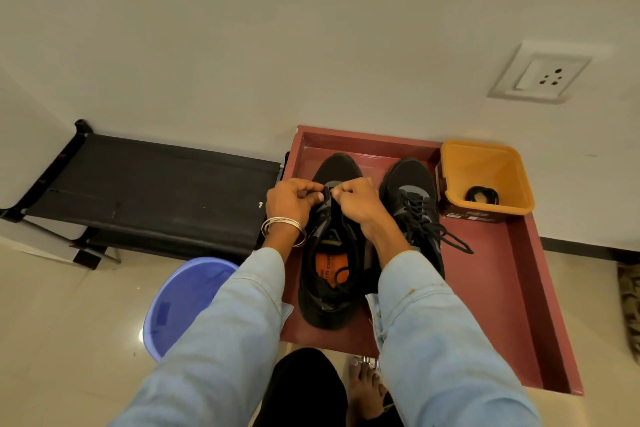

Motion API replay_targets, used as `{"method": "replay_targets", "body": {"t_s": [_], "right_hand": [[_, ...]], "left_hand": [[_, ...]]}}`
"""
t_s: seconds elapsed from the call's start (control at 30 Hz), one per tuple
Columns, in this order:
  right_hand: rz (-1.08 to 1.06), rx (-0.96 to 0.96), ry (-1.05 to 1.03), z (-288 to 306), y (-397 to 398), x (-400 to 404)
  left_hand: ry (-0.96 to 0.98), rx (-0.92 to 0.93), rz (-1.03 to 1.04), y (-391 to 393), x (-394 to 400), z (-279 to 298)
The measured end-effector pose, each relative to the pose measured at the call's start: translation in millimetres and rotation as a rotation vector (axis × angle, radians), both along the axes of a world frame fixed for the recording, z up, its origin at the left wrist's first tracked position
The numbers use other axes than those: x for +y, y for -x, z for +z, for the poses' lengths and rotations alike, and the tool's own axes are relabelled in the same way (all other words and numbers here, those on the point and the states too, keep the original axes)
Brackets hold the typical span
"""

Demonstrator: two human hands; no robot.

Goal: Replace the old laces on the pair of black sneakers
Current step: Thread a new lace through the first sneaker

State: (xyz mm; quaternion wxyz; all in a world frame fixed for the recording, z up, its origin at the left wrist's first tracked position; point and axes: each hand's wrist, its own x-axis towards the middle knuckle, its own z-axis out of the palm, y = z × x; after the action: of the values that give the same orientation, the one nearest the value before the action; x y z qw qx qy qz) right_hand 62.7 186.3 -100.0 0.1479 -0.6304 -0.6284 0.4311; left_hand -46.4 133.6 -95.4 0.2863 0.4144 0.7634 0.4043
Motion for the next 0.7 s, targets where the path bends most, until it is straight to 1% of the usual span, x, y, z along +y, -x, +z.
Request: {"method": "replay_targets", "body": {"t_s": [0.1,0.2,0.33,0.47,0.53,0.63,0.7], "right_hand": [[0.015,0.079,0.022,15,-7,-1],[-0.028,0.102,-0.057,23,-10,-3],[-0.051,0.046,-0.152,22,-10,-5],[0.066,-0.072,-0.254,20,-7,-5],[0.085,-0.132,-0.284,17,-6,-4],[0.075,-0.156,-0.27,11,-6,-4],[0.018,-0.148,-0.234,9,-6,-6]], "left_hand": [[0.017,0.019,0.006,-2,-3,1],[0.017,0.042,0.008,-3,-5,2],[0.022,0.062,0.019,-4,-5,5],[0.001,0.132,-0.008,-6,-5,7],[-0.011,0.15,-0.009,-7,-4,7],[0.01,0.112,-0.003,-8,-2,9],[0.015,0.072,0.0,-7,-2,10]]}}
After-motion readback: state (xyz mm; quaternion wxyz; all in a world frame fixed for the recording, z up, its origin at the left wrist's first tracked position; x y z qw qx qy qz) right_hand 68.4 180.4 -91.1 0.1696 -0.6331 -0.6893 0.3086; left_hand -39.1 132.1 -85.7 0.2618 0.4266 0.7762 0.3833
